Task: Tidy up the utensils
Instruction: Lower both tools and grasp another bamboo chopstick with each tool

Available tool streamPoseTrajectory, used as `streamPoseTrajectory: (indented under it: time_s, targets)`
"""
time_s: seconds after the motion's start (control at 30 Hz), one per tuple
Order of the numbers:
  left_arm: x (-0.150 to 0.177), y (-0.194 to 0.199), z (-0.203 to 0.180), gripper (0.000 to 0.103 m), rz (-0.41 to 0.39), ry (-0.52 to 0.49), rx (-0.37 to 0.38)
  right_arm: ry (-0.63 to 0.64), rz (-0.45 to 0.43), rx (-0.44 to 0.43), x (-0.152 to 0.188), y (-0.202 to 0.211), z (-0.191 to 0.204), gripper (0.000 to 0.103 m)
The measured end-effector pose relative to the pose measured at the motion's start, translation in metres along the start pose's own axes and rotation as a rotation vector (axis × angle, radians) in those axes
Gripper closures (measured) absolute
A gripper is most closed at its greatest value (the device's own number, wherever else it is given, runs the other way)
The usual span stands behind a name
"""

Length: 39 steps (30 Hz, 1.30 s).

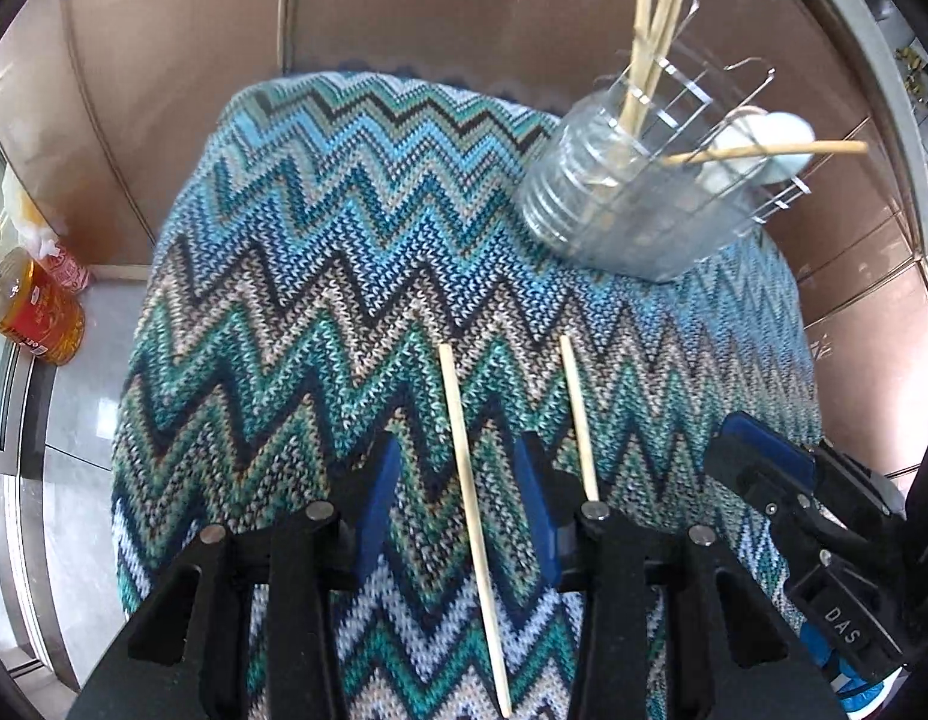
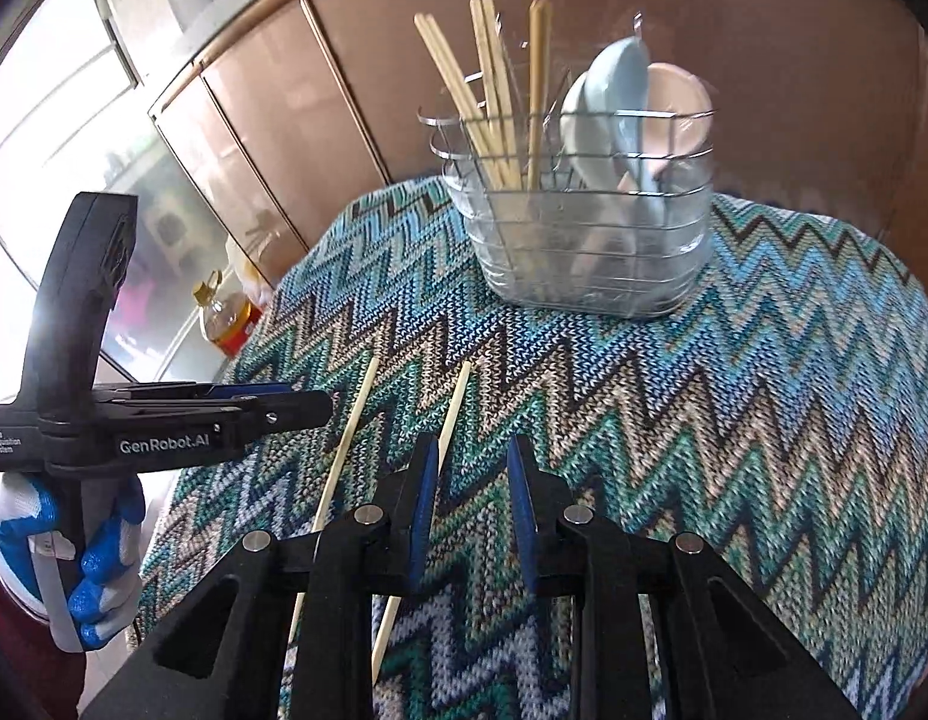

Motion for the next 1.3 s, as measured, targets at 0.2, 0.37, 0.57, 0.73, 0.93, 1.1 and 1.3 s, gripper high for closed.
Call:
streamPoseTrajectory:
  time_s: [0.2, 0.37, 0.57, 0.73, 0.93, 1.1, 1.3]
  targets:
    - [-0.002, -0.022, 0.003, 0.079, 0.045, -0.005, 0.003, 0.022, 0.06, -0.025, -0.001, -0.031, 0.005, 0.086]
    - [-0.002, -0.032, -0.001, 0.087, 0.074, -0.025, 0.008, 0.03, 0.115, -0.052, -0.006, -0.056, 0.01, 0.089]
    - [-0.005, -0.045, -0.008, 0.09, 0.101, -0.056, 0.012, 0.052, 0.193, -0.06, -0.011, -0.085, 0.012, 0.089]
    - [-0.008, -0.049, -0.006, 0.094, 0.124, -0.038, 0.055, 0.094, 0.244, -0.011, -0.012, -0.102, 0.017, 0.091]
    - [-0.007, -0.047, 0.001, 0.096, 0.13, -0.01, 0.074, 0.114, 0.253, 0.023, -0.015, -0.115, 0.029, 0.091]
    - [-0.007, -0.047, 0.001, 0.097, 0.124, 0.005, 0.067, 0.067, 0.248, -0.005, -0.015, -0.113, 0.026, 0.093]
    - [-0.008, -0.042, 0.01, 0.099, 0.11, 0.055, 0.096, -0.016, 0.214, -0.075, -0.018, -0.099, 0.016, 0.096]
Point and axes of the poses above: each gripper's, at about its wrist camera, not at the fingertips, and y roughly against the way its jaws point, z to its left, x to its underside, the point moved 9 cm from there along -y, roughly the way its jaws point, and after that the axes turned 3 degrees about y, right-handed, at the moved point
